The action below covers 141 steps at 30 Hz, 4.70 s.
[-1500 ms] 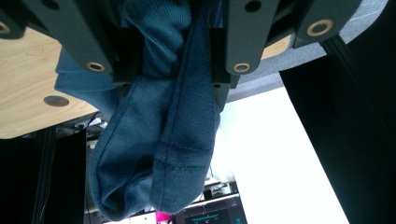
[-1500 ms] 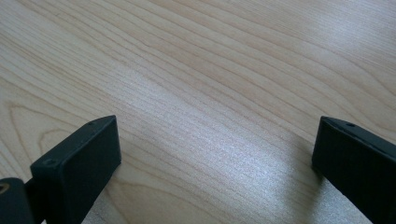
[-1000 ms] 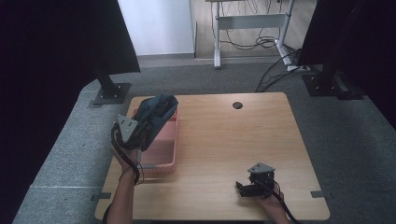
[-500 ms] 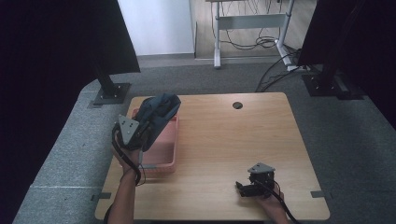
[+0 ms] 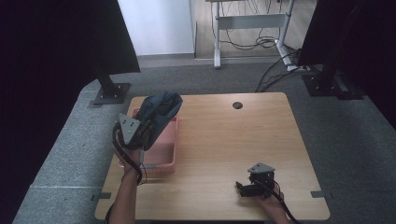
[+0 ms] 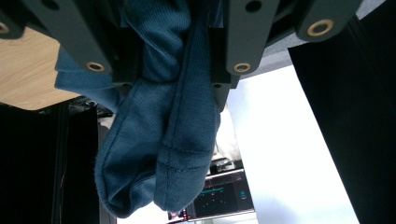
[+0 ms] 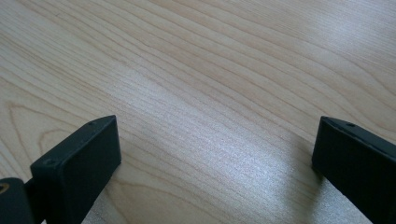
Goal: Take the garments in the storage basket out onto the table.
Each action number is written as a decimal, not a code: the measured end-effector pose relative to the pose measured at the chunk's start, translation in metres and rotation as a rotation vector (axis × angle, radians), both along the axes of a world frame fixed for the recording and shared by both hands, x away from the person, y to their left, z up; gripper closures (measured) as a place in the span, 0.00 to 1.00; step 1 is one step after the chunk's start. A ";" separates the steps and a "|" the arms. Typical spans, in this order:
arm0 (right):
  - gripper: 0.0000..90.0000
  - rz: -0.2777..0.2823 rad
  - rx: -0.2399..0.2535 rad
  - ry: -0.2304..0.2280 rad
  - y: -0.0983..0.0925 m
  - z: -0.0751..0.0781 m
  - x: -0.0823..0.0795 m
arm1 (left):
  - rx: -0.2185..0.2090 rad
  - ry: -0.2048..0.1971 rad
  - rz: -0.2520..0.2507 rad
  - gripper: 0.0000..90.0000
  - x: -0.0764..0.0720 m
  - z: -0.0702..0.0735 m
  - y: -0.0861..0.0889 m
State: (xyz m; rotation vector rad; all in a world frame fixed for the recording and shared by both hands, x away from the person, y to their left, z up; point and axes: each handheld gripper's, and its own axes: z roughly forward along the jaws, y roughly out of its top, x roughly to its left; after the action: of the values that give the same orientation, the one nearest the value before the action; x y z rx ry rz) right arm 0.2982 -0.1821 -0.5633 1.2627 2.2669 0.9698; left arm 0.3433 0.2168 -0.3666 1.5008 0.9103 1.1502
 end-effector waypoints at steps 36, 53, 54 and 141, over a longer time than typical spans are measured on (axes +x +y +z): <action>0.01 -0.002 0.001 0.001 0.000 0.000 0.000 | 0.024 0.014 -0.059 0.73 0.010 -0.002 -0.035; 0.01 0.000 0.000 0.000 0.000 0.000 0.000 | 0.045 0.036 -0.086 0.73 0.019 -0.004 -0.054; 0.01 0.000 0.000 0.000 0.000 0.000 0.000 | 0.044 0.036 -0.088 0.73 0.019 -0.004 -0.055; 0.01 0.001 0.000 0.001 0.000 0.000 -0.001 | 0.097 0.179 -0.161 0.73 0.049 -0.058 -0.125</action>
State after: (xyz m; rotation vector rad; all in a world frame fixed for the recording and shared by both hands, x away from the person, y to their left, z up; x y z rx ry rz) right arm 0.2976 -0.1820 -0.5633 1.2621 2.2683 0.9705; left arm 0.3918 0.0915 -0.4244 1.7450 0.8449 0.9668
